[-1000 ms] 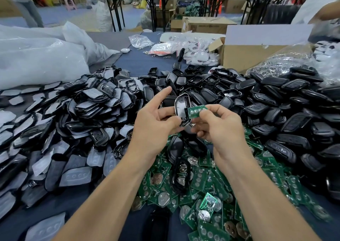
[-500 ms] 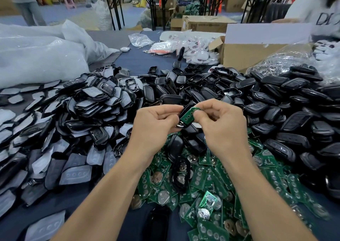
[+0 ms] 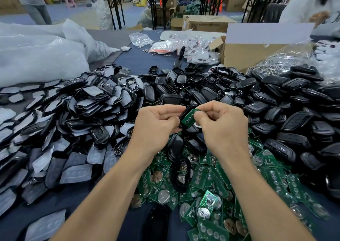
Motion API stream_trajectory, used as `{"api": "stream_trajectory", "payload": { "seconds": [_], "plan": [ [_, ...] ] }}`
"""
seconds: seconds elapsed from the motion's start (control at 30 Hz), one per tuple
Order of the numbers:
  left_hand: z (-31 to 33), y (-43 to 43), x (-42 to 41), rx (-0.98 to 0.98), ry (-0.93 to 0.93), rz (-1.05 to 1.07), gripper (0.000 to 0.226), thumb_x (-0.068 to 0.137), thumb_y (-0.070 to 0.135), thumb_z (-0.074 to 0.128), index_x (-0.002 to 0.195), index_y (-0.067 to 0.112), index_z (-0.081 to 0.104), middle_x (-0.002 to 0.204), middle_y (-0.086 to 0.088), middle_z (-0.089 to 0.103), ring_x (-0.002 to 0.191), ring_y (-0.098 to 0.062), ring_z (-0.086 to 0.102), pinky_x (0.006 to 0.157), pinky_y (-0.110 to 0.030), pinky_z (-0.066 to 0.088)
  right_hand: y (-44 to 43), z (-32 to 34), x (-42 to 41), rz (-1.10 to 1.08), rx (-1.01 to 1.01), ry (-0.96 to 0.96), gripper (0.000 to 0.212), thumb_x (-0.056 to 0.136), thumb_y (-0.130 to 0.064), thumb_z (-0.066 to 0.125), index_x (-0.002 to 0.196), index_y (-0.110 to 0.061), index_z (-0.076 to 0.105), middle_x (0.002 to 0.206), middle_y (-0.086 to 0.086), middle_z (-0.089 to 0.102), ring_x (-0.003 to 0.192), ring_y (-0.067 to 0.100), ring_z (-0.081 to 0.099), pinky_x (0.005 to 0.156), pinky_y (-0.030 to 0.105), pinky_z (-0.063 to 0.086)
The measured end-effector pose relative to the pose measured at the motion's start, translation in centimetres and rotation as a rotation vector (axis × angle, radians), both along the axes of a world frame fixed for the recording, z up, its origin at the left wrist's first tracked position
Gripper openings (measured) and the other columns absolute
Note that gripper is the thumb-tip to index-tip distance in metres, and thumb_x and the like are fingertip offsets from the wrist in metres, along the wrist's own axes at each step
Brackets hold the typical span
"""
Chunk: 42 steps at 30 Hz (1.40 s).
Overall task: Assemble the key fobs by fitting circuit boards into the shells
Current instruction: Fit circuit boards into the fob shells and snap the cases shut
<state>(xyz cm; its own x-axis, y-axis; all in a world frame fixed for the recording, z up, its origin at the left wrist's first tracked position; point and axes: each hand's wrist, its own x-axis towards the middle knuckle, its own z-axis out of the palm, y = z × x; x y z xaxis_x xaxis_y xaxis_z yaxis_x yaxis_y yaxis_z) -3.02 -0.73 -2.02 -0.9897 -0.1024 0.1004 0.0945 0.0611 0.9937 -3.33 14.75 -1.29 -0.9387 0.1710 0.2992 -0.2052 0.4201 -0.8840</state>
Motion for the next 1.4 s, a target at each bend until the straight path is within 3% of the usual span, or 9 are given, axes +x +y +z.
{"api": "stream_trajectory", "payload": {
  "seconds": [0.2, 0.33, 0.43, 0.63, 0.87, 0.97, 1.1, 1.3, 1.4],
  "plan": [
    [0.2, 0.0, 0.1, 0.006, 0.001, -0.005, 0.046, 0.09, -0.011, 0.063, 0.089, 0.031, 0.083, 0.093, 0.002, 0.082, 0.088, -0.014, 0.079, 0.073, -0.024, 0.062, -0.2, -0.2, 0.1, -0.032, 0.007, 0.042, 0.014, 0.087, -0.017, 0.078, 0.078, -0.028, 0.077, 0.062, -0.022, 0.07, 0.057, 0.001, 0.067, 0.052, 0.008, 0.045],
    [0.3, 0.0, 0.2, 0.009, 0.007, -0.01, 0.051, 0.089, -0.011, 0.064, 0.082, 0.036, 0.084, 0.091, 0.004, 0.082, 0.086, -0.012, 0.079, 0.071, -0.022, 0.061, -0.3, -0.2, 0.2, -0.037, 0.02, 0.076, 0.015, 0.087, -0.018, 0.079, 0.077, -0.029, 0.077, 0.061, -0.025, 0.068, 0.055, -0.002, 0.066, 0.052, 0.005, 0.044],
    [0.4, 0.0, 0.3, 0.01, 0.025, -0.016, 0.044, 0.084, -0.01, 0.07, 0.087, 0.032, 0.083, 0.09, 0.004, 0.082, 0.084, -0.012, 0.079, 0.072, -0.022, 0.061, -0.4, -0.3, 0.3, -0.045, 0.021, 0.093, 0.012, 0.086, -0.018, 0.08, 0.079, -0.028, 0.079, 0.063, -0.029, 0.068, 0.056, -0.006, 0.066, 0.052, 0.003, 0.043],
    [0.5, -0.2, 0.5, -0.023, 0.047, 0.0, 0.055, 0.078, -0.015, 0.075, 0.077, 0.04, 0.083, 0.082, 0.009, 0.081, 0.078, -0.005, 0.077, 0.067, -0.017, 0.058, -0.3, -0.4, 0.2, 0.006, 0.029, 0.081, 0.012, 0.084, -0.019, 0.082, 0.076, -0.028, 0.079, 0.058, -0.022, 0.069, 0.051, -0.001, 0.066, 0.049, 0.009, 0.046],
    [0.3, 0.1, 0.5, -0.01, 0.06, 0.045, 0.043, 0.074, -0.009, 0.085, 0.083, 0.033, 0.083, 0.086, 0.006, 0.082, 0.085, -0.01, 0.078, 0.074, -0.022, 0.061, -0.7, -0.4, 0.3, -0.04, -0.005, 0.069, 0.019, 0.083, -0.021, 0.08, 0.07, -0.033, 0.074, 0.057, -0.022, 0.069, 0.048, 0.001, 0.067, 0.049, 0.02, 0.055],
    [0.2, 0.1, 0.3, 0.0, 0.057, 0.075, 0.046, 0.073, -0.011, 0.086, 0.078, 0.035, 0.082, 0.083, 0.007, 0.081, 0.083, -0.006, 0.078, 0.07, -0.019, 0.059, -0.9, -0.5, 0.4, -0.06, -0.011, 0.081, 0.012, 0.083, -0.024, 0.082, 0.075, -0.031, 0.077, 0.062, -0.022, 0.07, 0.051, 0.001, 0.069, 0.052, 0.027, 0.059],
    [0.4, 0.2, 0.2, 0.027, 0.053, 0.087, 0.053, 0.072, -0.013, 0.085, 0.073, 0.039, 0.082, 0.081, 0.006, 0.081, 0.079, -0.007, 0.078, 0.068, -0.018, 0.059, -1.4, -0.6, 0.8, -0.107, 0.029, 0.17, 0.007, 0.079, -0.021, 0.087, 0.084, -0.024, 0.082, 0.056, -0.027, 0.061, 0.062, -0.012, 0.065, 0.059, 0.004, 0.049],
    [0.5, 0.4, 0.5, 0.067, 0.061, 0.1, 0.05, 0.07, -0.012, 0.087, 0.074, 0.038, 0.083, 0.081, 0.003, 0.081, 0.077, -0.014, 0.079, 0.067, -0.021, 0.06, -1.2, -0.7, 0.4, -0.133, -0.024, 0.142, 0.026, 0.076, -0.025, 0.09, 0.099, -0.028, 0.079, 0.064, -0.022, 0.068, 0.063, -0.007, 0.066, 0.061, 0.006, 0.049],
    [0.5, 0.1, 0.3, 0.113, 0.038, 0.081, 0.046, 0.072, -0.013, 0.085, 0.074, 0.032, 0.084, 0.082, -0.002, 0.081, 0.075, -0.016, 0.079, 0.065, -0.022, 0.06, -1.0, -0.8, 0.2, -0.051, -0.037, 0.058, 0.02, 0.083, -0.034, 0.081, 0.102, -0.032, 0.077, 0.066, -0.021, 0.071, 0.062, -0.005, 0.068, 0.059, 0.008, 0.048]
  ]
}}
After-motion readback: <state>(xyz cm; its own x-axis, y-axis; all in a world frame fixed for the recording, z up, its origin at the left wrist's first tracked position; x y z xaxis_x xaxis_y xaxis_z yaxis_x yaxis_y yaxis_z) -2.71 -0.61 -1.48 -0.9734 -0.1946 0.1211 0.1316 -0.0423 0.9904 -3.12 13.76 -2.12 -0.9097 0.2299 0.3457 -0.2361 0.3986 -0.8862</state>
